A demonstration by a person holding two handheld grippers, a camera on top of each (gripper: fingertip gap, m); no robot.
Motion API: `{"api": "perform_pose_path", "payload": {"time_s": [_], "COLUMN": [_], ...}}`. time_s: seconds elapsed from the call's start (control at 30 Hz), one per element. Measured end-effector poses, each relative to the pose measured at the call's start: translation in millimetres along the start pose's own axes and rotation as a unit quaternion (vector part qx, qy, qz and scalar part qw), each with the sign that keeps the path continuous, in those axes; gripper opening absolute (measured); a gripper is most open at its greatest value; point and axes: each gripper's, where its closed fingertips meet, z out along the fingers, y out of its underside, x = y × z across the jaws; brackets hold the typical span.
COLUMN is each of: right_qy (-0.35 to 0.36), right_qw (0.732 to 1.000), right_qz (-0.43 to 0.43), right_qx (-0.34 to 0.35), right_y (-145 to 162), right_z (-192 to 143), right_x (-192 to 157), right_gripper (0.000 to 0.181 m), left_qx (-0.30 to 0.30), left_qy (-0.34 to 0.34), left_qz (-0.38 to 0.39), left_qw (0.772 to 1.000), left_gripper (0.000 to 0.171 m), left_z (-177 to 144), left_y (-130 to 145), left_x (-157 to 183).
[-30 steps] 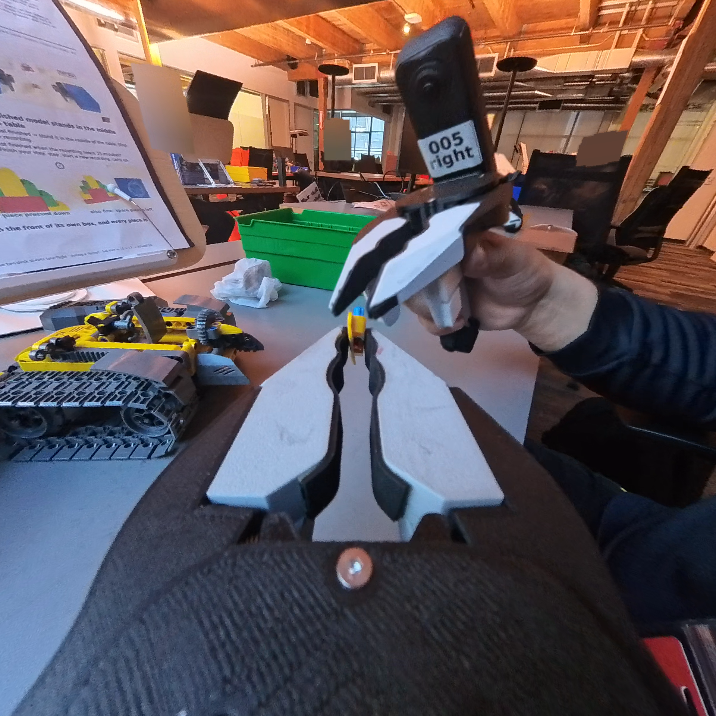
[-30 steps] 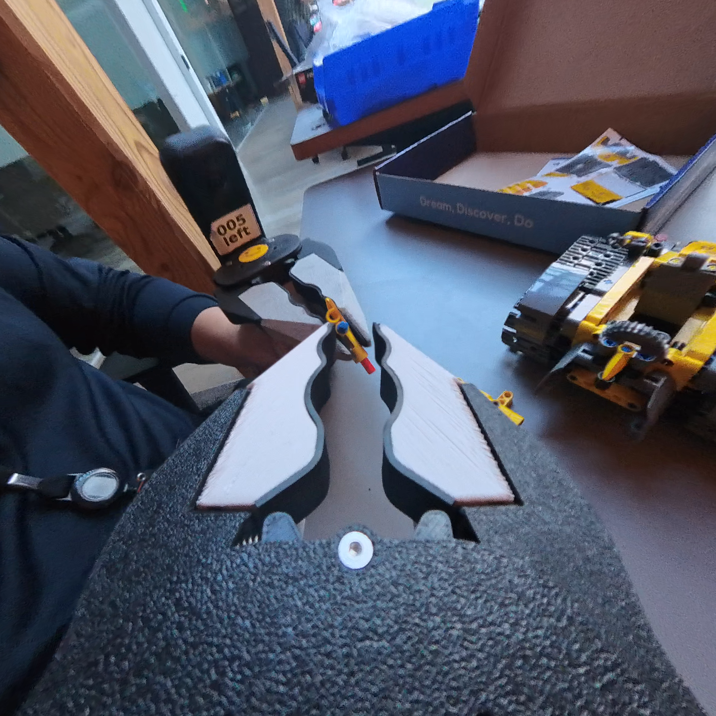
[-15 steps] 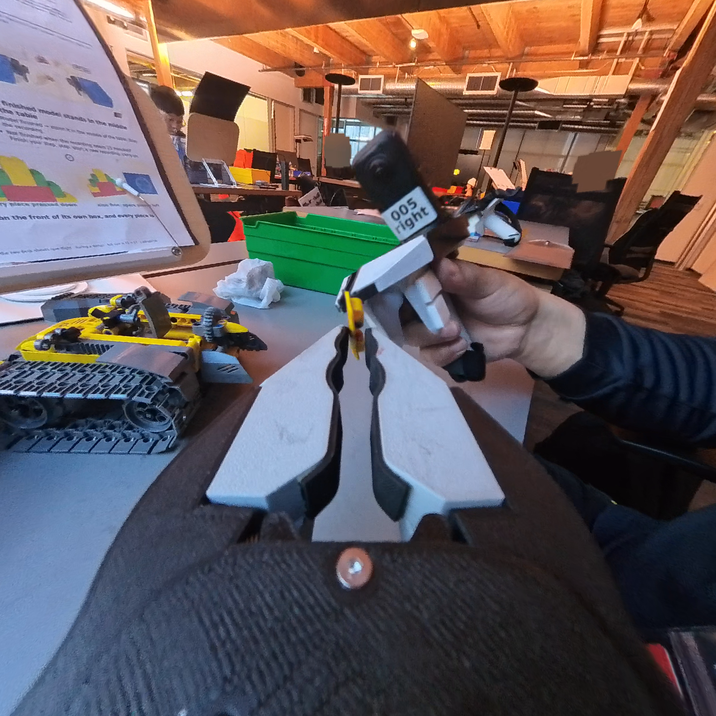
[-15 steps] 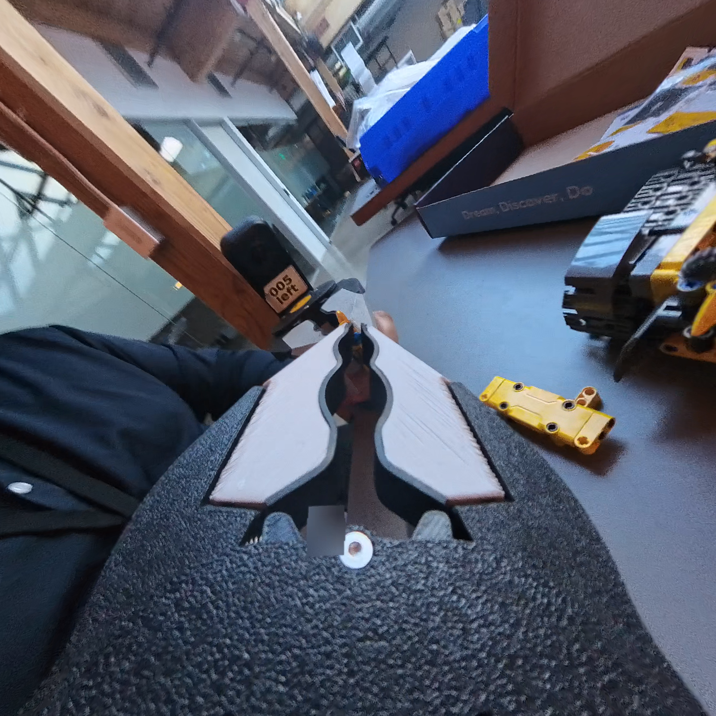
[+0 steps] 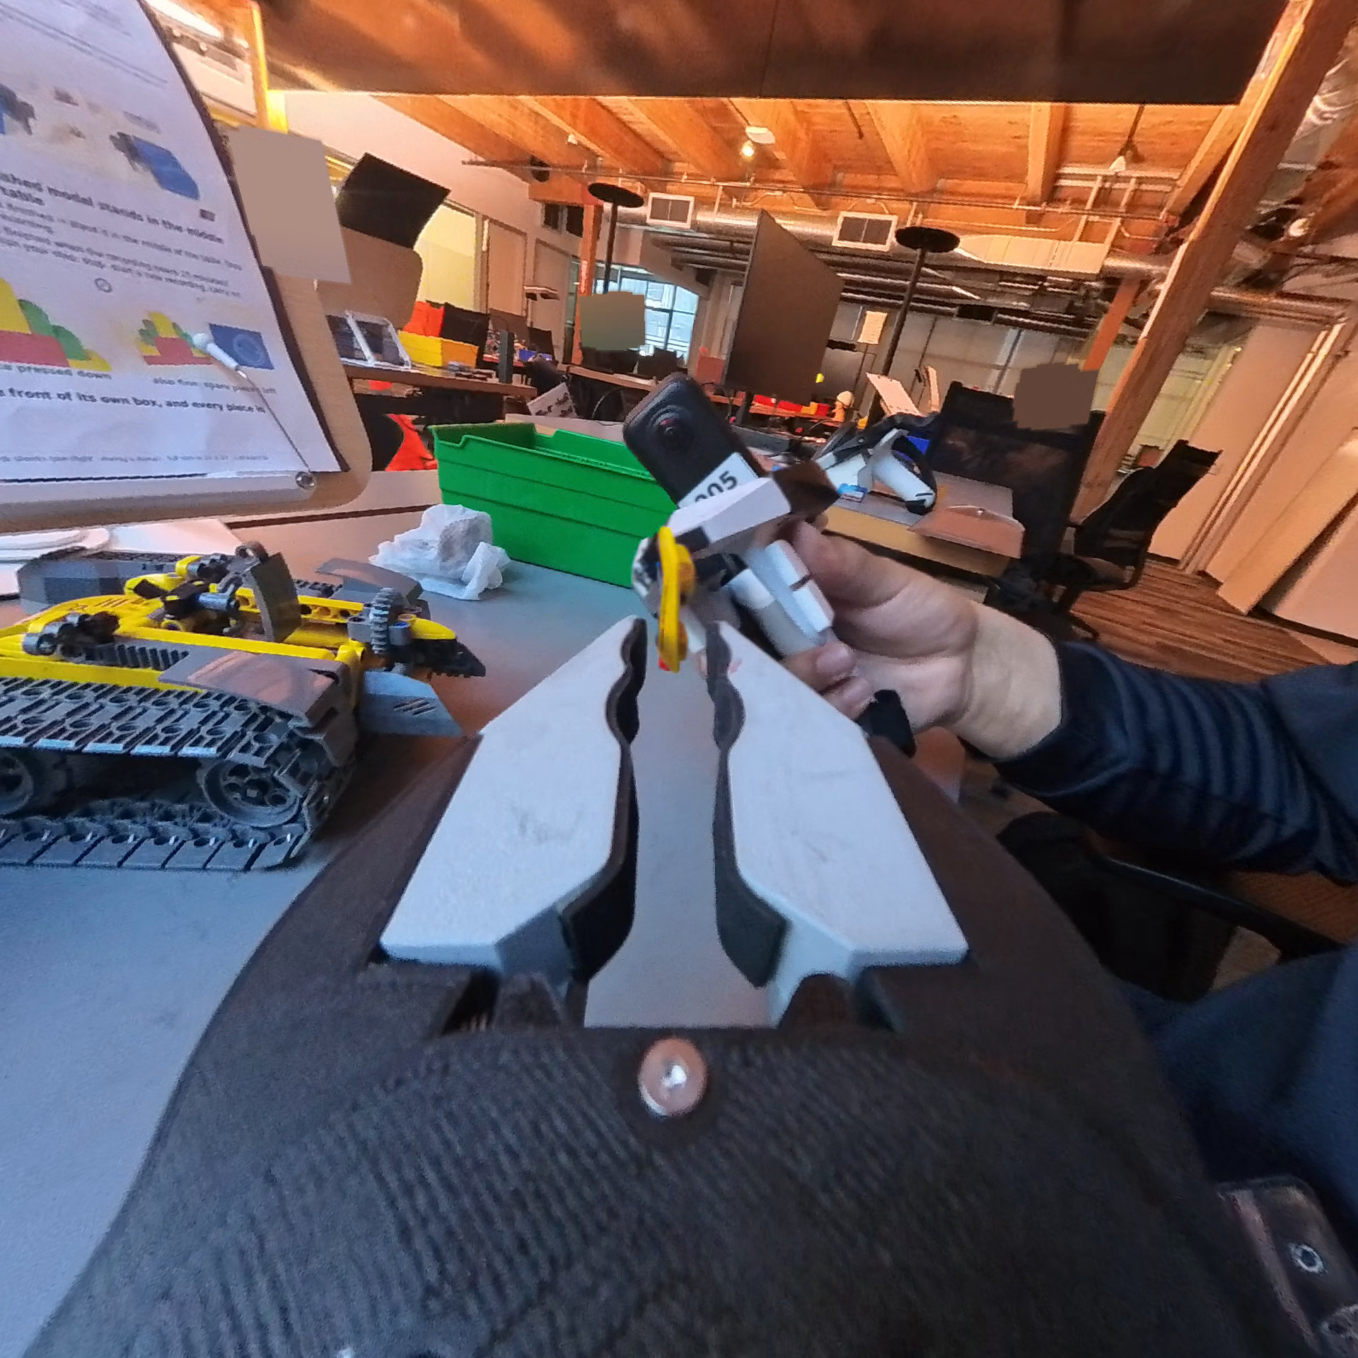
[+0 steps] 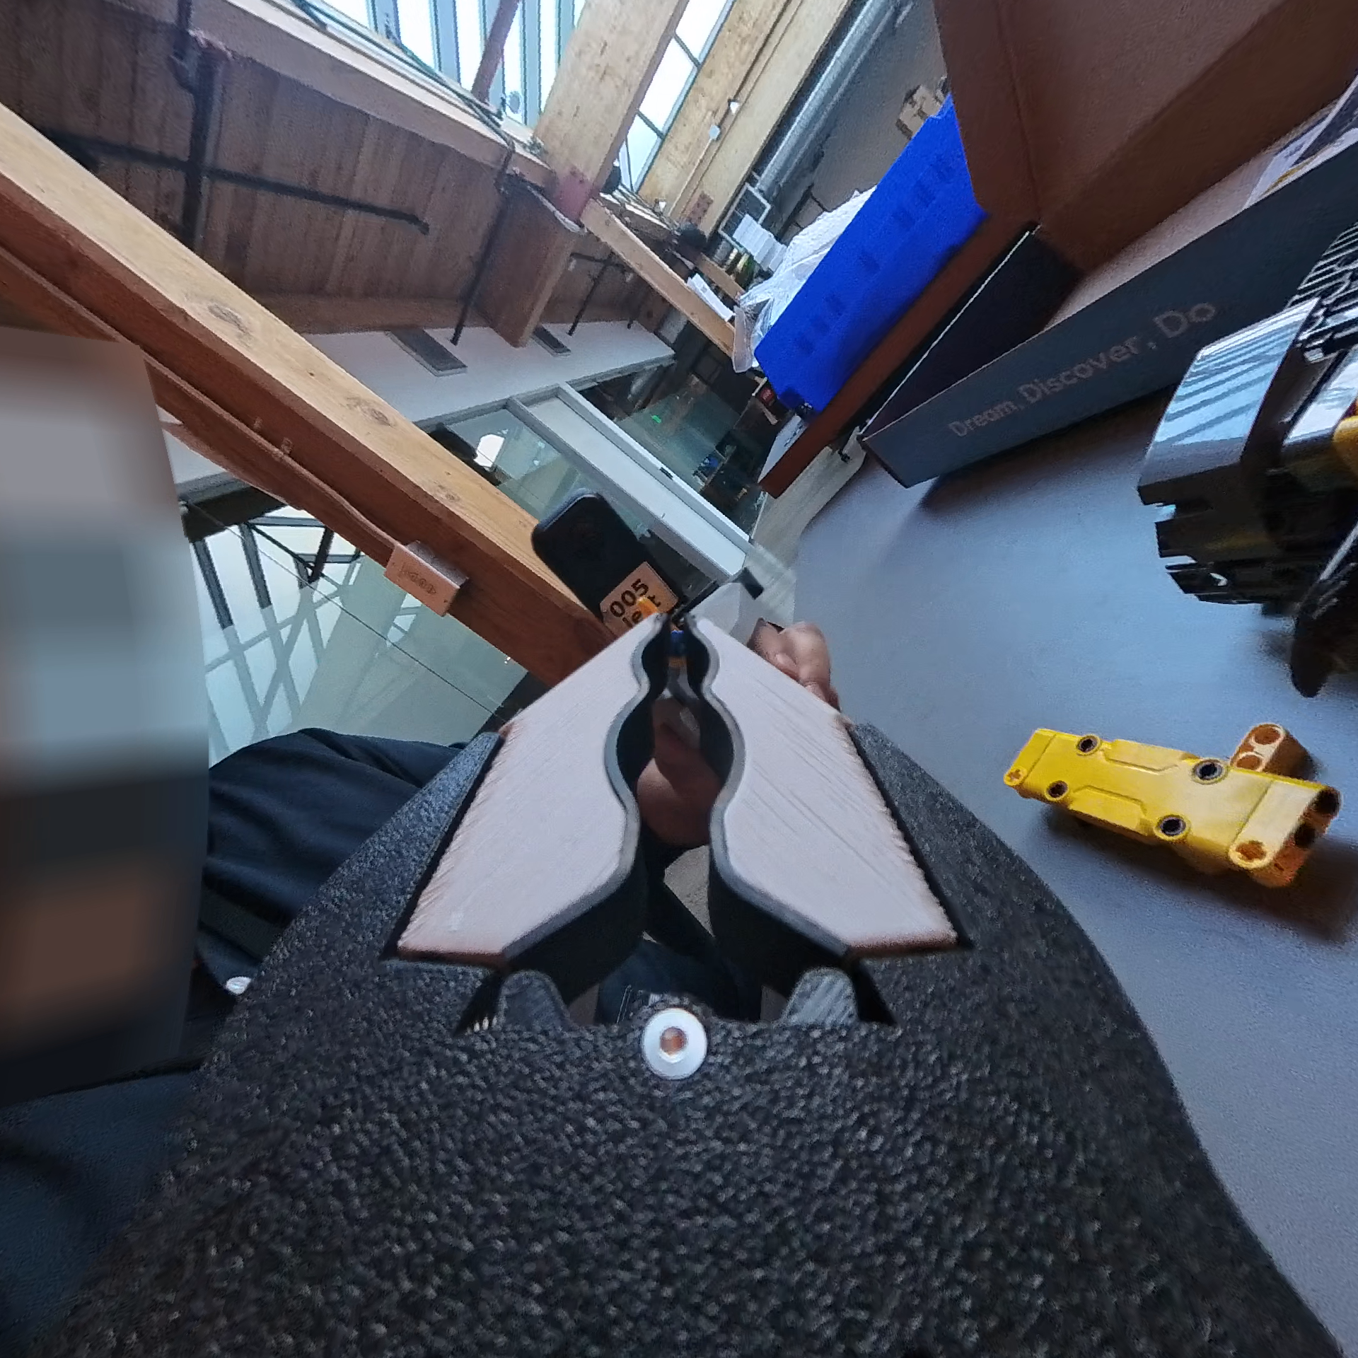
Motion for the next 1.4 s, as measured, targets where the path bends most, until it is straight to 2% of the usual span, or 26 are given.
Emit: {"api": "perform_pose_path", "payload": {"time_s": [0.33,0.53,0.63,0.77,0.87,0.97,1.1,1.23,1.37,1.4], "right_qy": [-0.010,0.017,0.054,0.114,0.202,0.258,0.261,0.240,0.262,0.271], "right_qw": [1.000,0.996,0.988,0.958,0.905,0.860,0.854,0.858,0.830,0.822], "right_qz": [-0.007,-0.082,-0.137,-0.247,-0.340,-0.400,-0.413,-0.419,-0.455,-0.461], "right_qx": [-0.009,-0.027,-0.041,-0.090,-0.156,-0.185,-0.181,-0.174,-0.188,-0.195], "right_y": [4,5,3,6,17,23,24,25,25,25], "right_z": [4,9,7,0,-1,2,7,9,7,5], "right_x": [-4,-12,-10,-6,12,25,23,14,17,19], "right_gripper": [0.002,0.002,0.016,0.019,0.020,0.021,0.019,0.002,0.002,0.002], "left_qx": [0.001,0.028,0.070,0.086,0.083,0.077,0.070,0.067,0.059,0.048], "left_qy": [0.018,0.029,0.035,0.032,0.038,0.053,0.053,0.050,0.058,0.065], "left_qz": [0.005,-0.024,-0.055,-0.104,-0.109,-0.107,-0.087,-0.066,-0.070,-0.064], "left_qw": [1.000,0.999,0.995,0.990,0.990,0.990,0.992,0.994,0.994,0.995], "left_gripper": [0.005,0.003,0.000,0.000,0.000,0.000,0.000,0.000,0.000,0.007], "left_z": [-1,-6,-13,-17,-16,-12,-11,-9,-9,-8], "left_y": [0,-7,-17,-21,-20,-18,-16,-16,-14,-13], "left_x": [5,2,-4,-17,-16,-8,-4,-1,0,2]}}
